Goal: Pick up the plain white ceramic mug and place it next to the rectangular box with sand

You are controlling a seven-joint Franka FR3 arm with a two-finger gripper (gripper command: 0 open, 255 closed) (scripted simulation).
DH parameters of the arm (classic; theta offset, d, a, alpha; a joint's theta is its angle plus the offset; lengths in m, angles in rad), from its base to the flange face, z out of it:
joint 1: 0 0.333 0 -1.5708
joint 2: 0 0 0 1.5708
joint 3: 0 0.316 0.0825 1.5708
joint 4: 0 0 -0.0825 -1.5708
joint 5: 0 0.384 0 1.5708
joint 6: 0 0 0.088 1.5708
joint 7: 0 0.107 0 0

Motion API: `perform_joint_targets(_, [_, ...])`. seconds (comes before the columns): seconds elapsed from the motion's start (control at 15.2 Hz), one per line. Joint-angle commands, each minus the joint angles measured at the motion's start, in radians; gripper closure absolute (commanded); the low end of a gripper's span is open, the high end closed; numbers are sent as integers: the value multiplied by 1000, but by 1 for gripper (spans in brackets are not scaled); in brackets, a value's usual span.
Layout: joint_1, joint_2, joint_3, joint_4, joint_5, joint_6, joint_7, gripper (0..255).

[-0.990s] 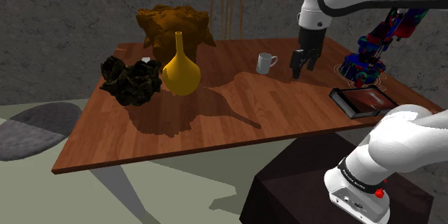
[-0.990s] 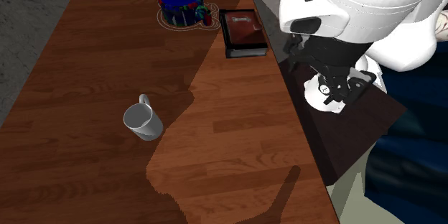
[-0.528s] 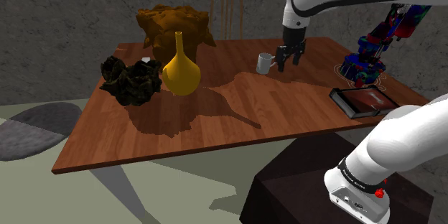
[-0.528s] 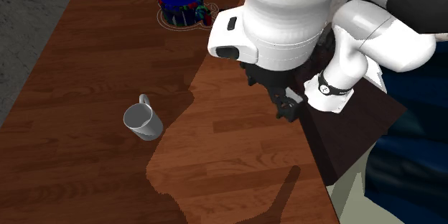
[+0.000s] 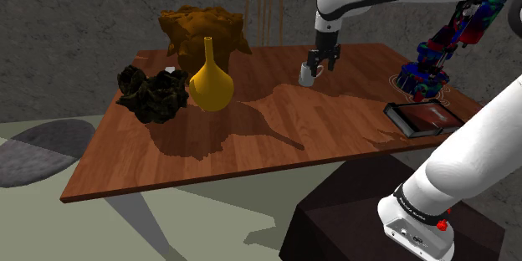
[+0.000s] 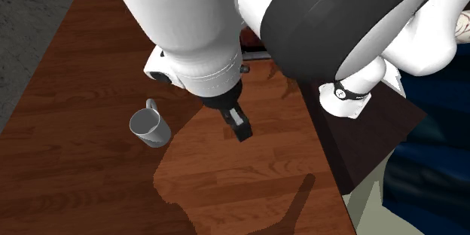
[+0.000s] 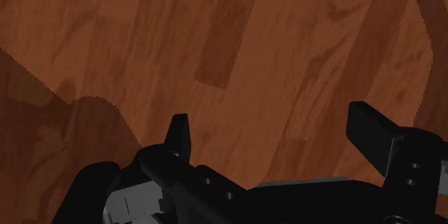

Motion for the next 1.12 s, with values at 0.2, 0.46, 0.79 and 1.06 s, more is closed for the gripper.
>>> perform_joint_targets(0.2, [-23, 189, -22, 172, 7, 14, -13, 0])
perform_joint_targets(0.46, [-45, 346, -38, 342, 19, -1, -26, 0])
perform_joint_targets(0.79, [-79, 560, -52, 605, 38, -55, -40, 0])
perform_joint_targets(1.06, [-107, 722, -57, 830, 52, -119, -45, 0])
